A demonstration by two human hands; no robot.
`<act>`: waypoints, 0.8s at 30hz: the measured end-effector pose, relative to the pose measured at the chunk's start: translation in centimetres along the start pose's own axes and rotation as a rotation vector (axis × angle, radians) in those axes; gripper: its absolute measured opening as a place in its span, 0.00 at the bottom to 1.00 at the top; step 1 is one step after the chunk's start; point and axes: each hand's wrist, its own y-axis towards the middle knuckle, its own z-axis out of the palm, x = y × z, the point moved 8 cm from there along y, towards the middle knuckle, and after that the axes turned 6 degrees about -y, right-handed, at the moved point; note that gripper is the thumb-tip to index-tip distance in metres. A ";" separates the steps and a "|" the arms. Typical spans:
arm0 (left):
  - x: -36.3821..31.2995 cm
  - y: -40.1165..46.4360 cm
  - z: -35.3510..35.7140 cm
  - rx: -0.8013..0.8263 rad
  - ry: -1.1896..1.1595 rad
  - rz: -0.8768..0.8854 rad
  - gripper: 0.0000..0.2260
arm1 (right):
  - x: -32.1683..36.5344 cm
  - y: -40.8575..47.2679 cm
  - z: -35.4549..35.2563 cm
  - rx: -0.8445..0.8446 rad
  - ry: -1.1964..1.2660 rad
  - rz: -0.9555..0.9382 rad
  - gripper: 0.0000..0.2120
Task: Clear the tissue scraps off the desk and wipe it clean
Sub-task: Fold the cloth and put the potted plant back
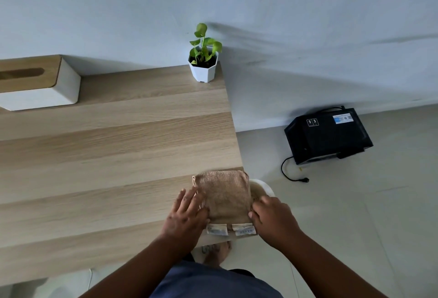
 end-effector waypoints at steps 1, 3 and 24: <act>0.0 -0.2 0.1 -0.004 0.005 0.008 0.12 | 0.1 -0.2 0.0 0.008 -0.010 -0.008 0.15; -0.2 -0.8 0.3 0.001 0.001 0.024 0.14 | 0.1 -0.6 0.2 0.026 -0.018 -0.024 0.16; 6.2 6.1 -0.1 0.293 -0.102 -0.358 0.12 | 3.8 6.2 -7.1 -0.278 -0.117 -0.159 0.08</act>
